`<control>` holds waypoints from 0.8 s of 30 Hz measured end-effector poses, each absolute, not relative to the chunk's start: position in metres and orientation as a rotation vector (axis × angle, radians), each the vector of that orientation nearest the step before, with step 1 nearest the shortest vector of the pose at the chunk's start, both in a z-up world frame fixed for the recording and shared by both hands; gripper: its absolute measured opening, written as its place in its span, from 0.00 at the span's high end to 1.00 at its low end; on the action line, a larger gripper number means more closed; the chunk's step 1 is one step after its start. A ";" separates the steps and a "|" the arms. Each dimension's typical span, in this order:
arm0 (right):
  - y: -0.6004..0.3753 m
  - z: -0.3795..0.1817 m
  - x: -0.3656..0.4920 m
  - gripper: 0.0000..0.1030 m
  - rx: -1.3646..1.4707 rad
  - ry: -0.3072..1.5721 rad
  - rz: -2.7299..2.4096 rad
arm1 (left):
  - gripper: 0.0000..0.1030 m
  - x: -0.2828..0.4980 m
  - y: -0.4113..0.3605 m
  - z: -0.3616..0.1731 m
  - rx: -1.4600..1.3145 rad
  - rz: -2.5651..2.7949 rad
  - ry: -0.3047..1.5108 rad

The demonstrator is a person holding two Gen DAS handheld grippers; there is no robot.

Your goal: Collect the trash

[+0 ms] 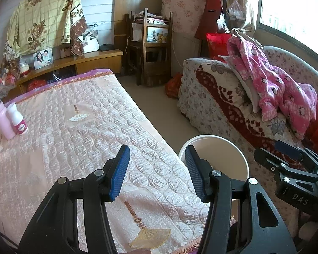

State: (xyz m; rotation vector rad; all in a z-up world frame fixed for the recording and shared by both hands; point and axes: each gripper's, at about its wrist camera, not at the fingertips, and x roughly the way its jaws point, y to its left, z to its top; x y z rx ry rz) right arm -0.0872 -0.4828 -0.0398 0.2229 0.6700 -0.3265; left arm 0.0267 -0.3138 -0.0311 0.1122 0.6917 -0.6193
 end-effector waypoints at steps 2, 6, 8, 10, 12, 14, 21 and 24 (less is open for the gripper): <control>-0.486 -0.040 -0.088 0.29 0.223 0.672 -0.330 | 0.49 0.027 -0.316 -0.030 0.118 -0.621 0.693; -0.491 -0.041 -0.089 0.29 0.227 0.670 -0.337 | 0.49 0.025 -0.319 -0.028 0.136 -0.618 0.668; -0.493 -0.044 -0.088 0.29 0.228 0.682 -0.341 | 0.49 0.026 -0.319 -0.031 0.139 -0.614 0.675; -0.495 -0.047 -0.088 0.29 0.236 0.690 -0.337 | 0.49 0.027 -0.319 -0.033 0.142 -0.617 0.688; -0.498 -0.049 -0.089 0.29 0.245 0.689 -0.341 | 0.49 0.028 -0.319 -0.033 0.157 -0.605 0.691; -0.504 -0.050 -0.091 0.29 0.270 0.683 -0.341 | 0.49 0.030 -0.317 -0.030 0.144 -0.596 0.685; -0.531 -0.059 -0.094 0.29 0.310 0.724 -0.384 | 0.49 0.041 -0.318 -0.021 0.087 -0.608 0.695; -0.537 -0.051 -0.098 0.29 0.310 0.685 -0.399 | 0.49 0.037 -0.324 -0.019 0.123 -0.614 0.667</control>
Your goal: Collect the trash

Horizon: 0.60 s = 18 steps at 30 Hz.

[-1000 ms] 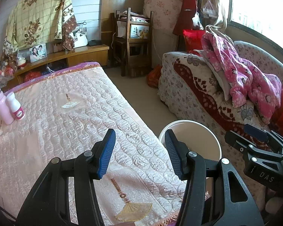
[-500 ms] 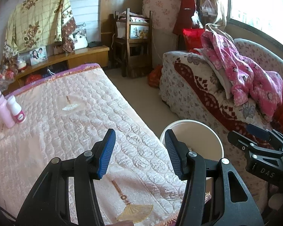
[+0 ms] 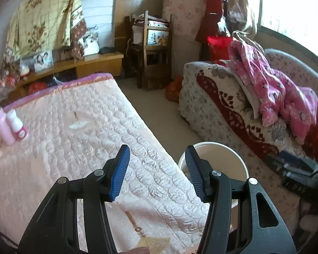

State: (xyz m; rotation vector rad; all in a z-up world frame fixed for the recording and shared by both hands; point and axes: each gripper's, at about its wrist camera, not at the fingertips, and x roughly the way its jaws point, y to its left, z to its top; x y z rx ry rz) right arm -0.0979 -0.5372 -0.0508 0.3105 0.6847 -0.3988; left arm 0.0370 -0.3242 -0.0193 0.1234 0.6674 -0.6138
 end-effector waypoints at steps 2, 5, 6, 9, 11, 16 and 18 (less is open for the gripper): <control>-0.539 -0.048 -0.100 0.29 0.316 0.676 -0.401 | 0.49 0.034 -0.325 -0.020 0.129 -0.614 0.663; -0.535 -0.045 -0.101 0.28 0.295 0.673 -0.402 | 0.49 0.029 -0.323 -0.021 0.118 -0.619 0.659; -0.534 -0.043 -0.101 0.28 0.293 0.671 -0.400 | 0.49 0.028 -0.323 -0.022 0.118 -0.618 0.656; -0.527 -0.040 -0.103 0.28 0.291 0.659 -0.390 | 0.49 0.023 -0.323 -0.023 0.115 -0.627 0.658; -0.524 -0.039 -0.104 0.28 0.288 0.653 -0.385 | 0.49 0.021 -0.323 -0.024 0.122 -0.631 0.653; -0.518 -0.038 -0.102 0.28 0.275 0.646 -0.384 | 0.49 0.019 -0.321 -0.025 0.120 -0.632 0.649; -0.516 -0.037 -0.101 0.28 0.272 0.645 -0.383 | 0.49 0.020 -0.319 -0.026 0.113 -0.631 0.650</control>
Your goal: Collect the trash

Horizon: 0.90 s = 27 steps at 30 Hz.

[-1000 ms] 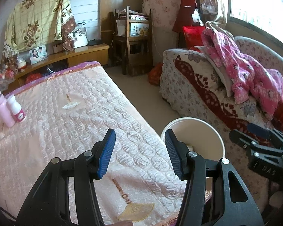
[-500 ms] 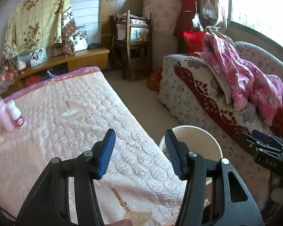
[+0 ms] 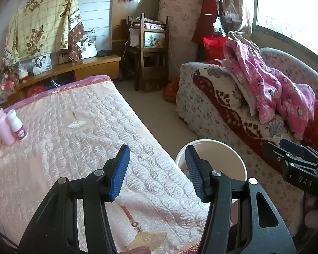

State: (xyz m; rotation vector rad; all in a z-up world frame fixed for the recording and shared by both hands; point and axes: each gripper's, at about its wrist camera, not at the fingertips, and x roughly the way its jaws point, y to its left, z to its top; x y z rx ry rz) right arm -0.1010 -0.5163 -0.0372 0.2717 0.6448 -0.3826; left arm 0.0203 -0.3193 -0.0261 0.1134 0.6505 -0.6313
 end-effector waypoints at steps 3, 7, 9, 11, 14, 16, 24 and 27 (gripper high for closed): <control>-0.514 -0.036 -0.101 0.28 0.270 0.642 -0.381 | 0.49 0.021 -0.319 -0.027 0.113 -0.631 0.653; -0.512 -0.037 -0.099 0.28 0.263 0.644 -0.377 | 0.49 0.021 -0.318 -0.028 0.112 -0.634 0.649; -0.511 -0.037 -0.099 0.28 0.265 0.644 -0.376 | 0.49 0.020 -0.319 -0.028 0.113 -0.634 0.649; -0.511 -0.037 -0.099 0.28 0.268 0.644 -0.374 | 0.49 0.020 -0.319 -0.028 0.113 -0.637 0.650; -0.511 -0.037 -0.099 0.28 0.267 0.644 -0.374 | 0.49 0.019 -0.320 -0.027 0.114 -0.641 0.649; -0.511 -0.037 -0.099 0.28 0.267 0.645 -0.375 | 0.49 0.019 -0.321 -0.026 0.114 -0.644 0.648; -0.511 -0.038 -0.100 0.28 0.268 0.649 -0.374 | 0.49 0.018 -0.322 -0.024 0.111 -0.662 0.647; -0.513 -0.041 -0.102 0.28 0.270 0.652 -0.376 | 0.49 0.018 -0.322 -0.023 0.098 -0.682 0.645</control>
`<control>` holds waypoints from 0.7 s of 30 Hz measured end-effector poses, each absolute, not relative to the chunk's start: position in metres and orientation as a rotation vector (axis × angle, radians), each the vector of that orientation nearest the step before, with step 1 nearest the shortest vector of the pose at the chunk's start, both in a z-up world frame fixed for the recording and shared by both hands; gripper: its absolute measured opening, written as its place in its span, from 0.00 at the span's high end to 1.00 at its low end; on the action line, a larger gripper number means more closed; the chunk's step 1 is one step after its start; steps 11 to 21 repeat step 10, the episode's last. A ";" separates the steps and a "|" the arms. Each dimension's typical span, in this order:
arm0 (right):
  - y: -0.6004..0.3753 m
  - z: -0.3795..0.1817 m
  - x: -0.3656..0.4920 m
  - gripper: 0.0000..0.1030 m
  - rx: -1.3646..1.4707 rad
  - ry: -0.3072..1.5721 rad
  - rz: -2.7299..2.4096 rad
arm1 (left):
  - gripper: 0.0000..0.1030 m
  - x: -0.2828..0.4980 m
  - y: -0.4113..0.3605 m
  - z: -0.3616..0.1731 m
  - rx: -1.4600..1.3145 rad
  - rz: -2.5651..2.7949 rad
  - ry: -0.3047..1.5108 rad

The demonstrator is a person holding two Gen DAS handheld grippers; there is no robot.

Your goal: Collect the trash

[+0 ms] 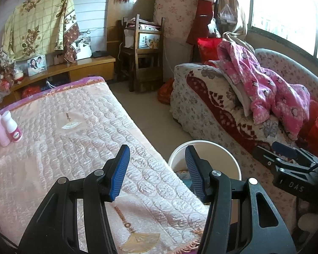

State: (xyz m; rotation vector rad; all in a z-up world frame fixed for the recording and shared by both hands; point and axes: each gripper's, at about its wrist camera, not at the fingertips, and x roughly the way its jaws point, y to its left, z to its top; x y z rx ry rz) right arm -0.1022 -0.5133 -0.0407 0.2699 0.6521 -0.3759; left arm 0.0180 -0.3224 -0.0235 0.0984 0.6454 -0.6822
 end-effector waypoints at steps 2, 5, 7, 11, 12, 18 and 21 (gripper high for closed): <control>-0.513 -0.041 -0.103 0.28 0.271 0.652 -0.377 | 0.49 0.018 -0.323 -0.023 0.092 -0.694 0.640; -0.517 -0.043 -0.105 0.28 0.274 0.654 -0.380 | 0.49 0.015 -0.325 -0.022 0.105 -0.696 0.611; -0.517 -0.044 -0.105 0.28 0.273 0.657 -0.381 | 0.49 0.012 -0.325 -0.021 0.119 -0.690 0.582; -0.517 -0.045 -0.105 0.27 0.271 0.661 -0.380 | 0.49 0.009 -0.327 -0.022 0.154 -0.667 0.563; -0.517 -0.045 -0.105 0.27 0.271 0.661 -0.380 | 0.49 0.009 -0.327 -0.022 0.154 -0.667 0.563; -0.517 -0.045 -0.105 0.27 0.271 0.661 -0.380 | 0.49 0.009 -0.327 -0.022 0.154 -0.667 0.563; -0.517 -0.045 -0.105 0.27 0.271 0.661 -0.380 | 0.49 0.009 -0.327 -0.022 0.154 -0.667 0.563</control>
